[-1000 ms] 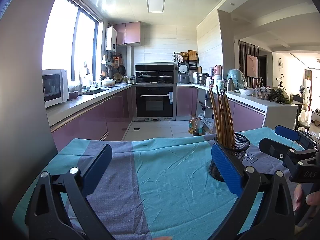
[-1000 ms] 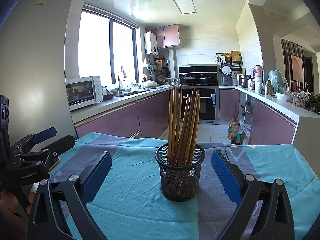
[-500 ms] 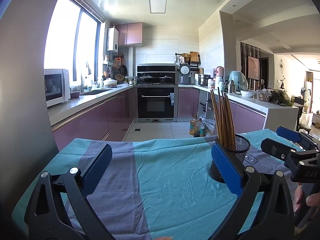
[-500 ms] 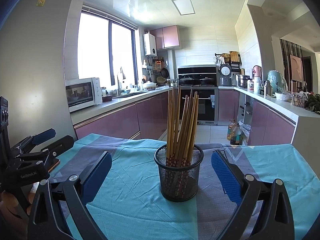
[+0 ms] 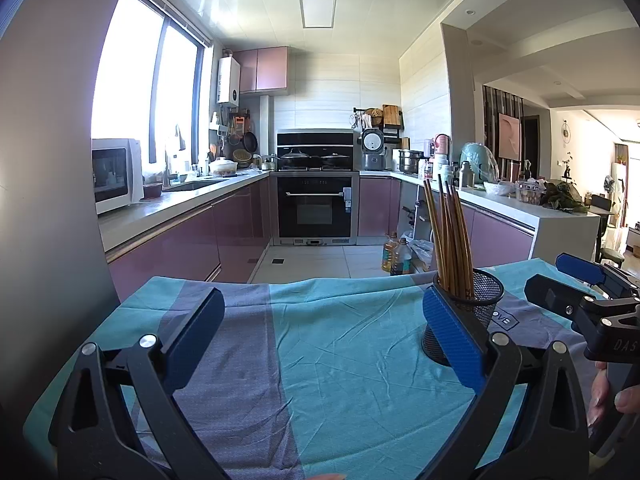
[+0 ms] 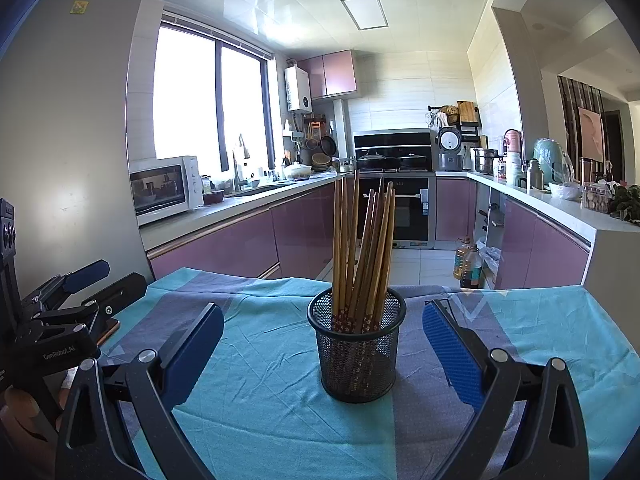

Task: Organize utensils

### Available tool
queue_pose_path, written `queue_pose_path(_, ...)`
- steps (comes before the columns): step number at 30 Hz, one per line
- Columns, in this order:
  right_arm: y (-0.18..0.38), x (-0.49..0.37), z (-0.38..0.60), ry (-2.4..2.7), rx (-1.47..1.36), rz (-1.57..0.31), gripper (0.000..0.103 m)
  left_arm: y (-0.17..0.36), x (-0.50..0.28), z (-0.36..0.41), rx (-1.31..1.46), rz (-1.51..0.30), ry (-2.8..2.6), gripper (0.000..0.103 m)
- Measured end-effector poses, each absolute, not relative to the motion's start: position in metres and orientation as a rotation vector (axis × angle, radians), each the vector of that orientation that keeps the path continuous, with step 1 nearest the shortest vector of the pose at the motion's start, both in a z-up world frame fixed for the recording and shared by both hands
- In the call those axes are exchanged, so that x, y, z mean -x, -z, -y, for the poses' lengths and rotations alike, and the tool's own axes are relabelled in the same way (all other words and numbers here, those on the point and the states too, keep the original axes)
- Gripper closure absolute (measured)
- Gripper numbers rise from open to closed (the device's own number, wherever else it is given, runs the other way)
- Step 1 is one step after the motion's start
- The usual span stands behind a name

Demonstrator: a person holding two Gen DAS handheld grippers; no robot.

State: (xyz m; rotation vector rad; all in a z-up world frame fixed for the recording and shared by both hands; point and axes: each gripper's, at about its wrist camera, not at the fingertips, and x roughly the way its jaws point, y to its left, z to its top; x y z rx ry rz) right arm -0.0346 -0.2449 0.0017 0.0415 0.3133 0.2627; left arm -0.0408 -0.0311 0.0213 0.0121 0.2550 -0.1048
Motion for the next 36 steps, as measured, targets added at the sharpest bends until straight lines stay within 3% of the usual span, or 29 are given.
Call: queue_pose_path(36,-0.008,0.045,0.235,-0.146,0.001,-0.238,0.007,-0.014,0.04,0.029,0.01,-0.26,0.074,0.005)
